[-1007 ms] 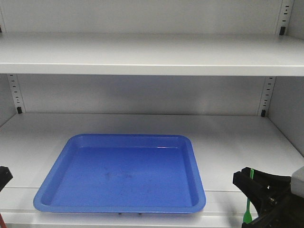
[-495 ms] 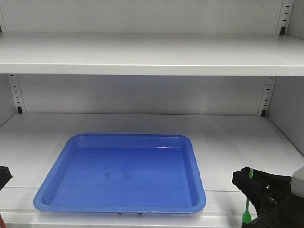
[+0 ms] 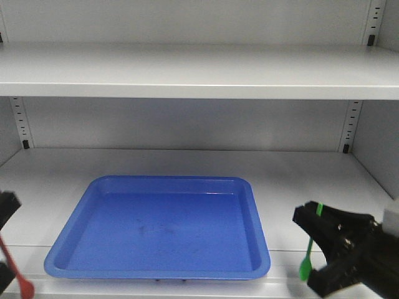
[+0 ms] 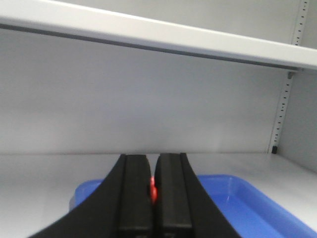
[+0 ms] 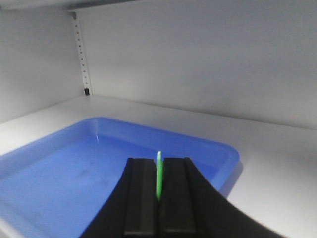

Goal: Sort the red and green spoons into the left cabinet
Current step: 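Extend both grippers over the blue tray with the spoons, then open both grippers to drop the red and green spoons into the tray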

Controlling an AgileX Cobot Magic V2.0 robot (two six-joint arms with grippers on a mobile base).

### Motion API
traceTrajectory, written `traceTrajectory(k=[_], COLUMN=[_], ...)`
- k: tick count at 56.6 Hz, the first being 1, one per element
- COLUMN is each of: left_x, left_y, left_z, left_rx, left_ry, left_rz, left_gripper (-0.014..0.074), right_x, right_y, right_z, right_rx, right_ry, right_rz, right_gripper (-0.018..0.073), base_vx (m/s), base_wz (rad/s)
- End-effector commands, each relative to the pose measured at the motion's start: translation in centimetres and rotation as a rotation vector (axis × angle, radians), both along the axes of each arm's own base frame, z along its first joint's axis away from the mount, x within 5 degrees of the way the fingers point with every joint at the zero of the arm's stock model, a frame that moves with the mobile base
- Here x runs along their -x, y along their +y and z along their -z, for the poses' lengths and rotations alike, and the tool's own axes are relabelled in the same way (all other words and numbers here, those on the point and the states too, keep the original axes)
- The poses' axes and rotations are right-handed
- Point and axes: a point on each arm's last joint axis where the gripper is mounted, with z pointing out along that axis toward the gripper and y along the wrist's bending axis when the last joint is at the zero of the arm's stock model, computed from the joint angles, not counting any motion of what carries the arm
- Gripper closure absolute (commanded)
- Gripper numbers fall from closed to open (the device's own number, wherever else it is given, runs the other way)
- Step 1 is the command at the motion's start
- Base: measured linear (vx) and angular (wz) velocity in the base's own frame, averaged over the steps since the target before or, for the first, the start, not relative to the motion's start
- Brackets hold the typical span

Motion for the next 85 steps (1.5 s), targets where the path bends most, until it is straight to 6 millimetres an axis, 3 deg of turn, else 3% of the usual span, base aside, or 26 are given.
traceTrajectory(k=[1,14,27,34,44,57,62,71,85], left_x=[-1.4,-7.2,-12.7,-14.5,-15.4,-16.2,-16.3,-16.1,-16.2], left_y=[-0.7,-3.2,-5.5,-6.2,-6.6,-7.0,-7.2,-7.6,-7.1], left_z=[-3.2,-3.7,-1.6,-0.4,1.0,2.7,3.0,2.2,1.8], left_rx=[0.036,0.079,0.173,0.187,0.171,0.137,0.031,-0.233,-0.148], left_ry=[-0.118,-0.042,0.052,0.097,0.132,0.171,0.139,-0.058,-0.064], left_rz=[0.006,0.021,0.036,0.037,0.033,0.028,0.036,0.043,-0.005], left_gripper=[0.0596,0.0595,0.0588,0.0553,0.0412,0.0097,0.0011,0.0001,0.0053], right_x=[-1.3,-6.4,-10.9,-12.2,-12.6,-12.9,-12.9,-12.9,-12.9], right_y=[0.6,3.4,7.4,8.7,9.8,9.6,9.6,9.6,9.5], right_z=[-2.8,-3.4,-2.5,-1.9,-1.9,-1.2,-1.1,-1.1,-1.1], right_rx=[-0.057,-0.013,0.056,0.094,0.113,0.136,0.14,0.144,0.152], right_ry=[-0.1,-0.073,0.028,0.098,0.116,0.15,0.151,0.148,0.152], right_rz=[-0.042,-0.119,-0.098,-0.055,-0.049,-0.021,-0.02,-0.02,-0.014], right_gripper=[0.0564,0.0557,0.0514,0.0466,0.033,0.0026,-0.0066,-0.0106,-0.0052], base_vx=[0.0,0.0,0.0,0.0,0.0,0.0,0.0,0.0,0.0], base_wz=[0.0,0.0,0.0,0.0,0.0,0.0,0.0,0.0,0.0])
